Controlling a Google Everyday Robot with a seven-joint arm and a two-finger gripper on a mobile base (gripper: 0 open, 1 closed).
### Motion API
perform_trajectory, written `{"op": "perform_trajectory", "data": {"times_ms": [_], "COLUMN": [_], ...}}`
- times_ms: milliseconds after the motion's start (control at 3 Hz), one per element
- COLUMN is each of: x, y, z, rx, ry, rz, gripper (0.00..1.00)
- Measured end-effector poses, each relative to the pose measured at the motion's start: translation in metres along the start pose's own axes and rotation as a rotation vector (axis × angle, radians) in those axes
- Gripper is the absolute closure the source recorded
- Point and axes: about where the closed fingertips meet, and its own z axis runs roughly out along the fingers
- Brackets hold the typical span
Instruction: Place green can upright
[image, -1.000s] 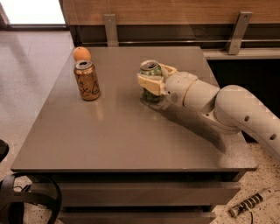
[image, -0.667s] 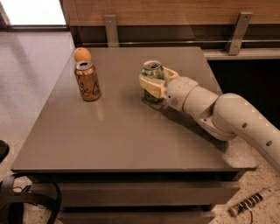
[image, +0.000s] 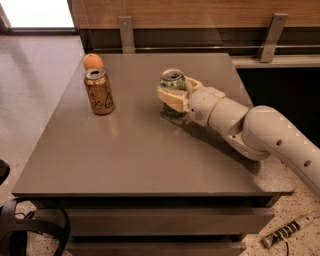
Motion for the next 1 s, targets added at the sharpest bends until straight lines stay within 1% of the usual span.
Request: {"op": "perform_trajectory", "data": {"times_ms": [667, 1000], "x": [-0.0002, -0.0005], "y": [0.0000, 0.0008], "z": [0.0001, 0.0007], "rx": [0.000, -0.002], "ry": [0.000, 0.000], "rz": [0.000, 0.000], "gripper": [0.08, 0.00]}}
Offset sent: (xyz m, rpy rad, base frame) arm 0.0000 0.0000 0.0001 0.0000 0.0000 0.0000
